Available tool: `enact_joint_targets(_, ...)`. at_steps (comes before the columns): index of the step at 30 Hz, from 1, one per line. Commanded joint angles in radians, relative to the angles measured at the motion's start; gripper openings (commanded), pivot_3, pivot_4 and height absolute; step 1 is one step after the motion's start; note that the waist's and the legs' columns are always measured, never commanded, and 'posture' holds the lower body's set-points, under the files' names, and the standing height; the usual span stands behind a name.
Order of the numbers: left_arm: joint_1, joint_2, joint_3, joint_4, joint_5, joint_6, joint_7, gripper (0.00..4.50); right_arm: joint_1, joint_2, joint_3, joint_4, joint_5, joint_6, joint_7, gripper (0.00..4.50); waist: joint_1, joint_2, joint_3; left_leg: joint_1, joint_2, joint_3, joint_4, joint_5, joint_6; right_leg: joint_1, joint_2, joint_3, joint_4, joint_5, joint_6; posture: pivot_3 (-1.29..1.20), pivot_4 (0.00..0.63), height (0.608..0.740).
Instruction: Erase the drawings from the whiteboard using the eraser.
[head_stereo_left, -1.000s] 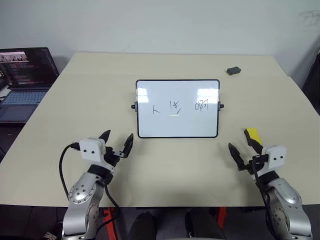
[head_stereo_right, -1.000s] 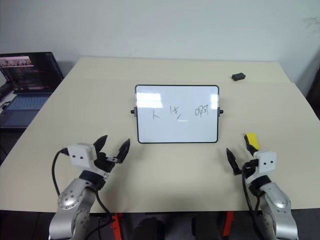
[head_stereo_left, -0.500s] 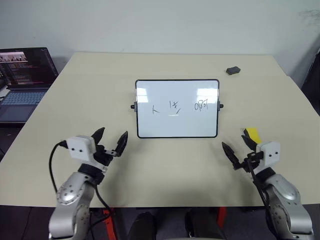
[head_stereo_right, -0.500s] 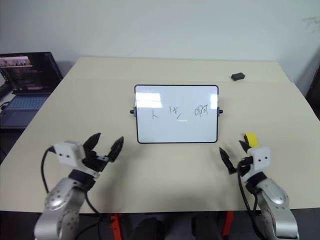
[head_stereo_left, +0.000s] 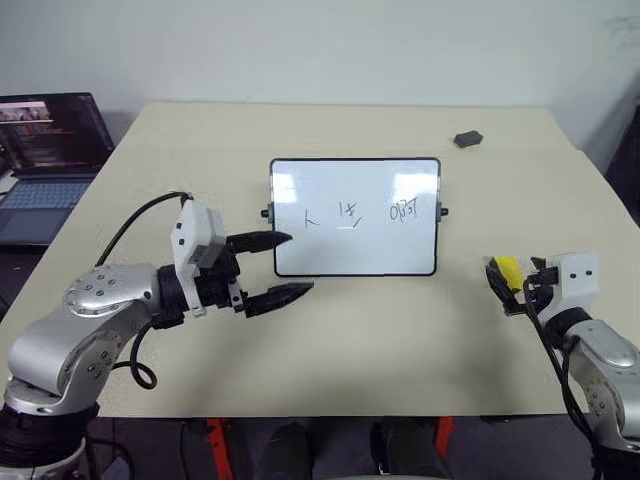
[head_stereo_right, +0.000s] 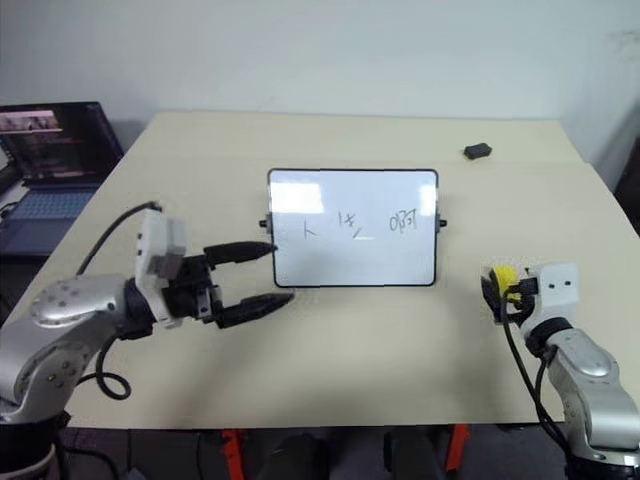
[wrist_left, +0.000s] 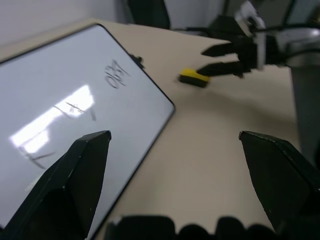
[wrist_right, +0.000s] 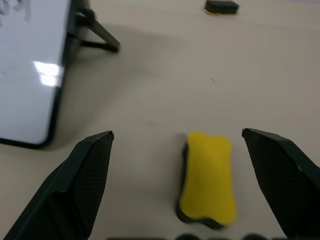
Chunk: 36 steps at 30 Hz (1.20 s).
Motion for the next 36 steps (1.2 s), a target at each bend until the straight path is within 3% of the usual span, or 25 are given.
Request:
enact_joint_targets(1,0.045,0.032,0.024,0.020,0.023,-0.030,-0.076,4.50,-0.027,0.006,-0.044,-0.079,0.044,0.072,-0.026,4.47,-0.001,0.001,0.001,0.000,0.000,0.000,0.000,0.000,0.000,0.000,0.000,0.000,0.000,0.000,0.000,0.00,0.150,0.740)
enact_joint_targets(10,0.193,0.013,-0.056,-0.021,0.198,-0.166,-0.104,4.50,-0.168,0.078,-0.020,0.048,0.009,0.153,-0.128,4.47,0.006,0.001,0.001,0.000,-0.001,0.000,0.001,0.000,0.000,0.000,-0.001,0.000,0.000,0.000,0.000,0.00,0.150,0.740)
enact_joint_targets(21,0.146,-0.017,-0.051,-0.078,0.162,-0.165,-0.097,4.50,-0.252,0.067,-0.036,0.178,-0.036,0.170,-0.145,4.47,0.007,0.001,0.001,-0.001,-0.001,-0.001,0.001,0.000,0.000,0.000,-0.001,-0.001,0.000,0.000,0.000,0.00,0.150,0.740)
enact_joint_targets(28,0.033,-0.042,-0.066,-0.044,0.131,-0.138,-0.108,4.50,-0.255,0.062,-0.058,0.196,-0.024,0.188,-0.124,4.47,0.006,0.001,0.001,-0.001,-0.001,0.000,0.001,0.000,0.000,0.000,-0.001,-0.001,0.000,0.000,0.000,0.00,0.150,0.740)
enact_joint_targets(36,0.042,-0.049,-0.074,-0.050,0.127,-0.132,-0.125,4.50,-0.249,0.048,-0.058,0.207,-0.030,0.189,-0.105,4.47,0.004,0.001,0.001,-0.001,-0.001,0.000,0.001,0.000,0.000,0.000,-0.001,-0.001,0.000,0.000,0.000,0.00,0.150,0.740)
